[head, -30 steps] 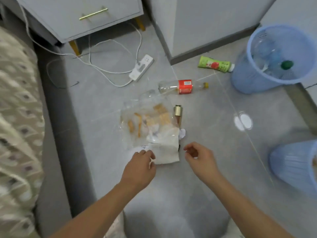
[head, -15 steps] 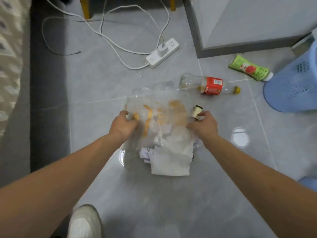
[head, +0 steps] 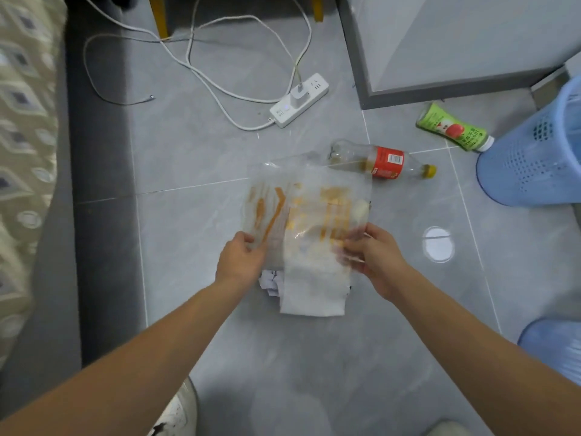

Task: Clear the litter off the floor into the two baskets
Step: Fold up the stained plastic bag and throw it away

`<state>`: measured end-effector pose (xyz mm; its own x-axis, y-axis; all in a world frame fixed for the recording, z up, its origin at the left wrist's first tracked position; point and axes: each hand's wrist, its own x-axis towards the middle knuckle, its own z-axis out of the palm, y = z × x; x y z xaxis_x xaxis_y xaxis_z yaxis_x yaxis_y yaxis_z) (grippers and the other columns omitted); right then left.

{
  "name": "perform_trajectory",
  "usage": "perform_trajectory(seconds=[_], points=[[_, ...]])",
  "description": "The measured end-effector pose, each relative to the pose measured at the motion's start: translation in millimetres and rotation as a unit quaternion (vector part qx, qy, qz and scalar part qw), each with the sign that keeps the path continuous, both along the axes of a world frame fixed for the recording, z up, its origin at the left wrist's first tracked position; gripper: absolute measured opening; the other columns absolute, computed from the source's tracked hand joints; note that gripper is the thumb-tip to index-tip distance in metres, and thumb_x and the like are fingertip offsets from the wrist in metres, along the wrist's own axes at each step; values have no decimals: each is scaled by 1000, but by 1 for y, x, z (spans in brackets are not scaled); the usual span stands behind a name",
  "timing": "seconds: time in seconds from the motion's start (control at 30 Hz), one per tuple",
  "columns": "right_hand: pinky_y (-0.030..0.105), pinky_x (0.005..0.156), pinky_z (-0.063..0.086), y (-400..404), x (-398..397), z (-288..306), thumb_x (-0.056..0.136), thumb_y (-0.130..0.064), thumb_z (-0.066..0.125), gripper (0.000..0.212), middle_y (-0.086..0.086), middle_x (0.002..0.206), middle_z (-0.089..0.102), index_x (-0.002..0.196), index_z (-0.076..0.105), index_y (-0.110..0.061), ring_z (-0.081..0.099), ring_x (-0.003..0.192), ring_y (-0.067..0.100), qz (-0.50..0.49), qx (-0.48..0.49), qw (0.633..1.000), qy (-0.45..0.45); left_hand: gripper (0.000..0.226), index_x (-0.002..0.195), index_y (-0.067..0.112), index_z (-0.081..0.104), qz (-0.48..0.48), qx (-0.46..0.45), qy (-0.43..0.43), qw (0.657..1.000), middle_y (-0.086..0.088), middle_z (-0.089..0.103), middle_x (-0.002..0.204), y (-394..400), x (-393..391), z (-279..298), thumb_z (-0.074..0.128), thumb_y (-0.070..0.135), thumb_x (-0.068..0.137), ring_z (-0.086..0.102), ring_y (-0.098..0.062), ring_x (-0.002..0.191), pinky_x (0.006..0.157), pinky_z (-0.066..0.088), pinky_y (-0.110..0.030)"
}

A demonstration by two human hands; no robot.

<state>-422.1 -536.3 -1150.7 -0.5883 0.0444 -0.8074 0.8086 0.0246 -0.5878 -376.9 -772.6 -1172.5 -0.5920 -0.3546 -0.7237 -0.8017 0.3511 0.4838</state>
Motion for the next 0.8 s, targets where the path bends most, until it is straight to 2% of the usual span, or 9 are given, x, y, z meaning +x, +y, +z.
perform_trajectory(seconds=[0.07, 0.17, 0.3, 0.43, 0.5, 0.6, 0.7, 0.8], points=[[40, 80, 62, -2, 13, 26, 91, 14, 55, 25, 17, 103, 72, 96, 63, -9, 76, 87, 27, -13, -28, 1000, 1, 41, 117, 19, 55, 33, 25, -59, 997, -5, 64, 109, 5, 14, 22, 61, 50, 90, 64, -26, 93, 87, 55, -42], [39, 82, 61, -7, 27, 67, 89, 14, 59, 26, 19, 108, 74, 97, 63, -10, 77, 93, 30, -21, -52, 998, 1, 42, 112, 20, 56, 164, 133, -96, 973, -12, 66, 111, 11, 21, 62, 64, 53, 87, 66, -29, 91, 85, 56, -44], [41, 83, 61, -16, 33, 123, 79, 13, 73, 27, 21, 109, 75, 90, 65, -11, 75, 102, 35, -25, -74, 997, 3, 36, 119, 14, 60, 288, 239, -61, 925, -13, 69, 108, 6, 11, 120, 71, 35, 91, 71, -33, 100, 86, 59, -43], [45, 93, 60, -14, 29, 167, 81, 14, 70, 29, 20, 108, 76, 106, 68, 0, 72, 107, 36, -14, -79, 997, 6, 32, 120, -1, 63, 347, 275, 49, 895, -16, 69, 96, -7, -1, 164, 70, 0, 89, 70, -26, 80, 75, 59, -32], [43, 93, 59, -8, 21, 188, 78, 11, 75, 39, 18, 112, 76, 114, 67, -2, 72, 109, 33, -22, -104, 994, 17, 26, 116, -4, 64, 326, 261, 99, 903, -16, 67, 88, -13, -9, 185, 66, -7, 90, 67, -22, 71, 72, 60, -28], [40, 87, 61, 10, 1, 218, 67, -4, 84, 55, 16, 113, 74, 118, 65, -7, 72, 100, 29, -81, -156, 984, 41, 21, 109, 2, 67, 254, 230, 143, 929, -18, 64, 86, -23, -19, 212, 63, -8, 92, 64, -18, 63, 80, 60, -29], [42, 90, 59, 34, -21, 243, 79, -18, 72, 46, 14, 119, 73, 123, 65, -9, 72, 100, 28, -87, -169, 981, 37, 21, 102, 8, 71, 188, 206, 168, 945, -10, 66, 77, -33, -25, 238, 64, -8, 92, 65, -18, 65, 84, 59, -32], [46, 96, 57, 47, -37, 264, 88, -16, 68, 42, 16, 120, 73, 129, 62, -8, 73, 103, 31, -46, -149, 987, 41, 21, 99, 10, 74, 99, 174, 189, 961, -9, 67, 72, -41, -31, 261, 66, -8, 91, 62, -17, 63, 80, 56, -34]])
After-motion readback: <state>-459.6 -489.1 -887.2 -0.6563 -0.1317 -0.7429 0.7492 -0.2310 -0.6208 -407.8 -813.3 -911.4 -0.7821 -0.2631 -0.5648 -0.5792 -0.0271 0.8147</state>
